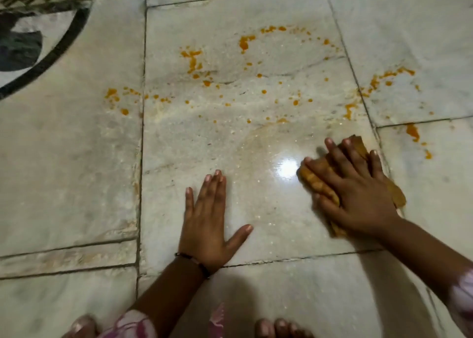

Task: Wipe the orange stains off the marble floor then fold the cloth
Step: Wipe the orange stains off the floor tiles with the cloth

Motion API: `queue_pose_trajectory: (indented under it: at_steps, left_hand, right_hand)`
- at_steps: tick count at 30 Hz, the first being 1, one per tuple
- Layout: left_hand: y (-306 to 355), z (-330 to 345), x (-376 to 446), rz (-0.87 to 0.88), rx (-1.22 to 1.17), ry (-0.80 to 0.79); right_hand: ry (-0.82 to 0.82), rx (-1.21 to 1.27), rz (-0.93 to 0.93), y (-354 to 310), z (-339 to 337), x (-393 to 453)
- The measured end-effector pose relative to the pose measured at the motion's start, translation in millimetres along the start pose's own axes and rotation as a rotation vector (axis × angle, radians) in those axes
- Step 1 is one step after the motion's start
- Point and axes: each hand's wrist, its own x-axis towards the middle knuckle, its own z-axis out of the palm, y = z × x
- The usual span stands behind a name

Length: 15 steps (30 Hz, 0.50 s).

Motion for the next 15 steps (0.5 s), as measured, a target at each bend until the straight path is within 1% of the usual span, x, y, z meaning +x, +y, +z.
queue_pose_trajectory:
  at_steps: [1,3,5,7,9,10,12,15]
  left_hand:
    - [15,4,8,0.017,-0.017,-0.002]
    - [43,9,24,0.061,-0.035,-0.002]
    - [59,11,40,0.123,-0.014,-0.007]
    - [65,13,53,0.196,0.056,-0.023]
    - [65,16,66,0.266,0.131,-0.053]
    - [62,17,72,0.3,0.162,-0.071]
    - [57,19,85,0.392,0.215,-0.1]
    - [50,21,98,0.514,0.25,-0.15]
  right_hand:
    - [-0.003,-0.012,0.07,6,-3,7]
    - [-0.027,-0.042,0.105,5,-3,16]
    - [-0.028,-0.051,0.026,-4,3,8]
    - [0.003,-0.026,-0.064,-14,7,-21]
    - [0.008,0.004,-0.067,-14,12,-60]
    - [0.014,0.037,-0.013,-9,14,-79]
    - [0.051,0.108,0.2,14,13,-108]
    - [0.06,0.11,0.467,58,10,-121]
